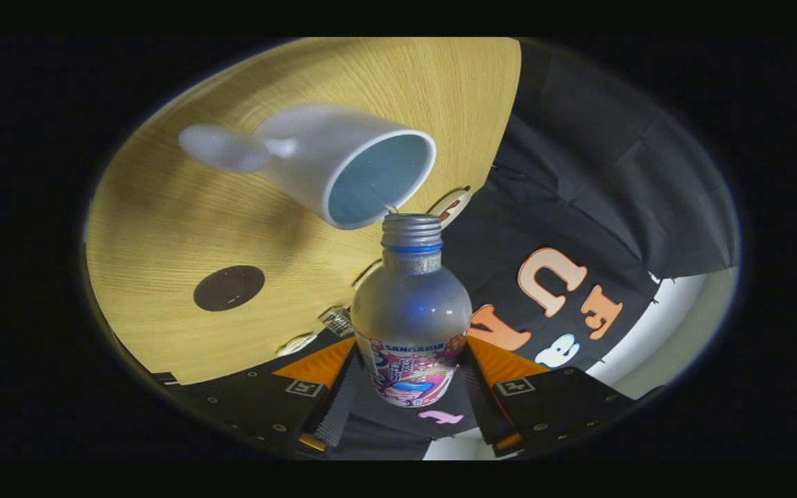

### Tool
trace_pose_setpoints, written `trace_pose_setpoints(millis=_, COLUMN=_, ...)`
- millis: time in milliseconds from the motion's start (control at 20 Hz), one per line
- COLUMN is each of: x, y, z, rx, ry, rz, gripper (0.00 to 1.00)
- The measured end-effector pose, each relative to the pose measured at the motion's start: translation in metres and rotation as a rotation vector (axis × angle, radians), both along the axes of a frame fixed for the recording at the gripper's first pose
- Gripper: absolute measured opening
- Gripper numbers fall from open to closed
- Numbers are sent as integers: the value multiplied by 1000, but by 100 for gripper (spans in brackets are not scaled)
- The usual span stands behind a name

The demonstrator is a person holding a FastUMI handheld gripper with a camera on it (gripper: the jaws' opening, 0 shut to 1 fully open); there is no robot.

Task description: Take the bottle from table, then pour the juice into the cup, finally place the bottle on the coaster

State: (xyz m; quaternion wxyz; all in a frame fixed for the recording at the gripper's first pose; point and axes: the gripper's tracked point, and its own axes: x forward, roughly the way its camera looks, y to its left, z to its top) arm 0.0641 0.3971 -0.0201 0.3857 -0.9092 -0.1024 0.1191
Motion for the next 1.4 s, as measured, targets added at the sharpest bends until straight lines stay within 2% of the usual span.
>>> trace_pose_setpoints(millis=400, x=-2, y=4, z=-3, rx=23, ry=20, rz=-1, gripper=75)
trace_pose_setpoints(millis=650, x=-2, y=3, z=-9, rx=109, ry=66, rz=-16, gripper=75)
trace_pose_setpoints(millis=1200, x=5, y=-14, z=-4, rx=562, ry=224, rz=-110, gripper=75)
trace_pose_setpoints(millis=1400, x=15, y=-31, z=7, rx=811, ry=276, rz=-155, gripper=75)
